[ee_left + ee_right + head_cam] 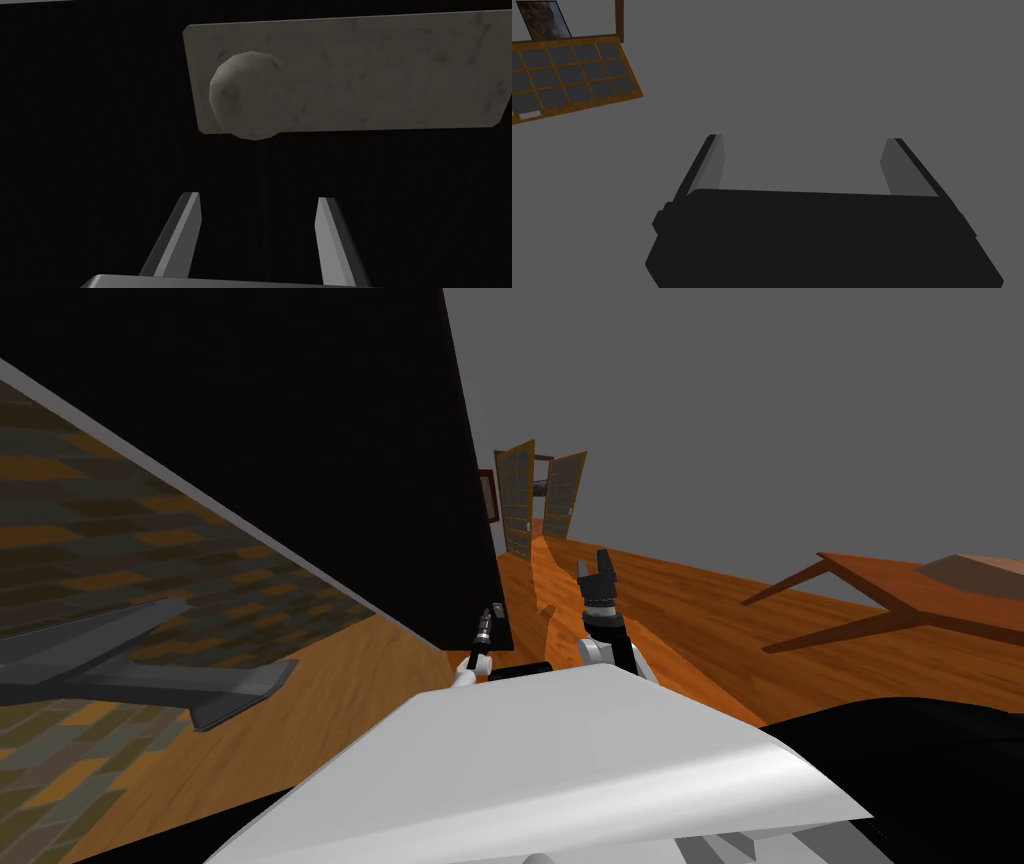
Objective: Push the door open
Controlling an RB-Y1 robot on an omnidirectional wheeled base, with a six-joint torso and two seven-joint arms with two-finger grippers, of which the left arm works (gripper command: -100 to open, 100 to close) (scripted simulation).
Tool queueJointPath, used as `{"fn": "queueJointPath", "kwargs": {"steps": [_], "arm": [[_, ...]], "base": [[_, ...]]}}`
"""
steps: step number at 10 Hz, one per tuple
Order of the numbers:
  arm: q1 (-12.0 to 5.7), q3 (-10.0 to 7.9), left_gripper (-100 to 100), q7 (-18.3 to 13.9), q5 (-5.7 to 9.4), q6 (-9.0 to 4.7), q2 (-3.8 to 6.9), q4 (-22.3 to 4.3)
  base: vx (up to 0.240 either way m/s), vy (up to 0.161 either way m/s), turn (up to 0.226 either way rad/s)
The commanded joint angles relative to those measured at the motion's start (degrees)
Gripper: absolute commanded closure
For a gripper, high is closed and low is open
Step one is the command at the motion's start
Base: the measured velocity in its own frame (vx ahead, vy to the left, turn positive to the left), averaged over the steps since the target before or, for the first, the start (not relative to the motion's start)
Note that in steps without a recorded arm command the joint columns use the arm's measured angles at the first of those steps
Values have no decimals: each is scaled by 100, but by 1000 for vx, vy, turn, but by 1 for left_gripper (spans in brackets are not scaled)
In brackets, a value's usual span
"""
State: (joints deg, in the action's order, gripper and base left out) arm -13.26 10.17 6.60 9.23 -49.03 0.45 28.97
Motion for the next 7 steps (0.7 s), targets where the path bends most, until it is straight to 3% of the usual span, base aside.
{"fn": "queueJointPath", "kwargs": {"steps": [1,3,5,7], "arm": [[69,32,-100,-13,-7,108,106,157],[61,47,-100,-27,-5,139,6,175],[55,60,-100,-40,-3,167,-242,191],[55,60,-100,-40,-3,167,-242,191]], "base": [[-178,23,46],[-242,14,38],[-240,4,12],[-93,-32,1]]}}
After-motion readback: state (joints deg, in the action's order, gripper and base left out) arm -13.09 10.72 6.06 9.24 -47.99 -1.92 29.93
